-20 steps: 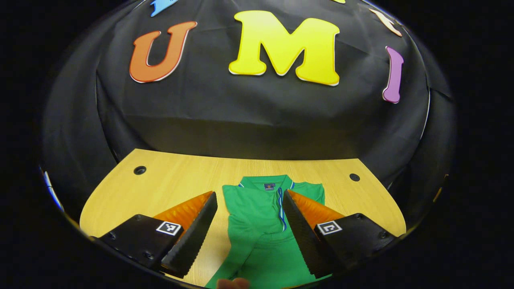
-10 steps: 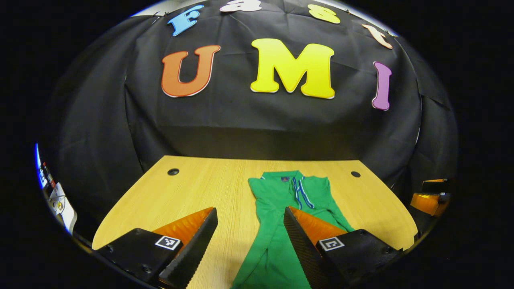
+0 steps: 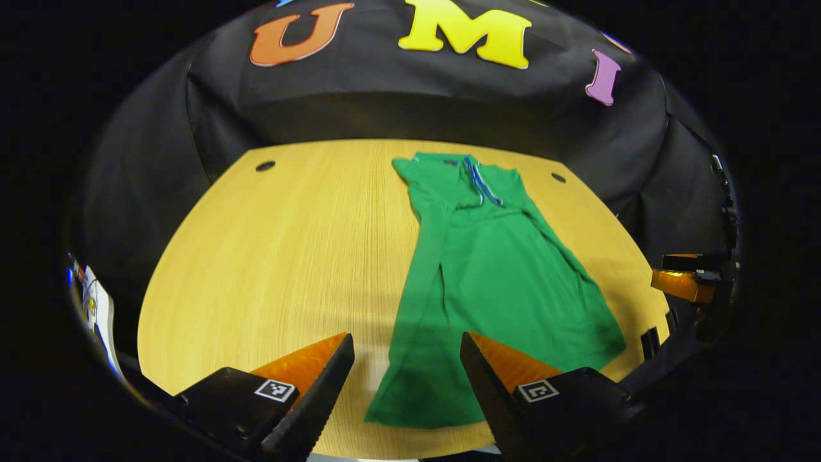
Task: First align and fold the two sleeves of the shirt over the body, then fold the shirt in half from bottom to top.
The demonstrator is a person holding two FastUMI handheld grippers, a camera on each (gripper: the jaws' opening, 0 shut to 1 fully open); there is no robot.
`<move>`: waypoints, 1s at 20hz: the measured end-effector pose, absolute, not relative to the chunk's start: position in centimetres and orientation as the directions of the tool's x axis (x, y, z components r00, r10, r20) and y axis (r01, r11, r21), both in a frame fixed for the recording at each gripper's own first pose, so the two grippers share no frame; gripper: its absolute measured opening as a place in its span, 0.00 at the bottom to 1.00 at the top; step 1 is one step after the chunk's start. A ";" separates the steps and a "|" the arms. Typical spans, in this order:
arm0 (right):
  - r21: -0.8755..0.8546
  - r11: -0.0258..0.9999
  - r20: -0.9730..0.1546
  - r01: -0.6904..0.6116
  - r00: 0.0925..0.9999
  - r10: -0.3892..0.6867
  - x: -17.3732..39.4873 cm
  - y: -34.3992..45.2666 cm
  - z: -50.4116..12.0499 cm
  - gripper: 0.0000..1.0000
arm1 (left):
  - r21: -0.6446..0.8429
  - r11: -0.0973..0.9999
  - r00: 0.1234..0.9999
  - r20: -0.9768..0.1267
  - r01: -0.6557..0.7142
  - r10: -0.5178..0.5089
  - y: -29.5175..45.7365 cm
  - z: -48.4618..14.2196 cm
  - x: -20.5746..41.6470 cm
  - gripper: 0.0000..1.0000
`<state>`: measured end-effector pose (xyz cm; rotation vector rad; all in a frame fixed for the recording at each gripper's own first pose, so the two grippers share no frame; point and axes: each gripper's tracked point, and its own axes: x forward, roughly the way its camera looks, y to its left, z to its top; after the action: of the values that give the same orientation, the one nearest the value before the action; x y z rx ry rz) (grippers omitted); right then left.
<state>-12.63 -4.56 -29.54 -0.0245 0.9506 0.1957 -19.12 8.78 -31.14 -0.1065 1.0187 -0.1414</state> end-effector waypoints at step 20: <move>0.029 0.967 -0.973 -0.253 0.213 0.084 -18.0 -3.7 -38.9 0.94 | -0.076 0.992 0.269 -0.958 0.100 -0.101 11.7 -33.9 -21.8 1.00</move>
<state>-18.03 -3.68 -38.94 -0.1475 1.3370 0.2352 -21.82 11.71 -33.89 -0.0003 1.2916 -0.1356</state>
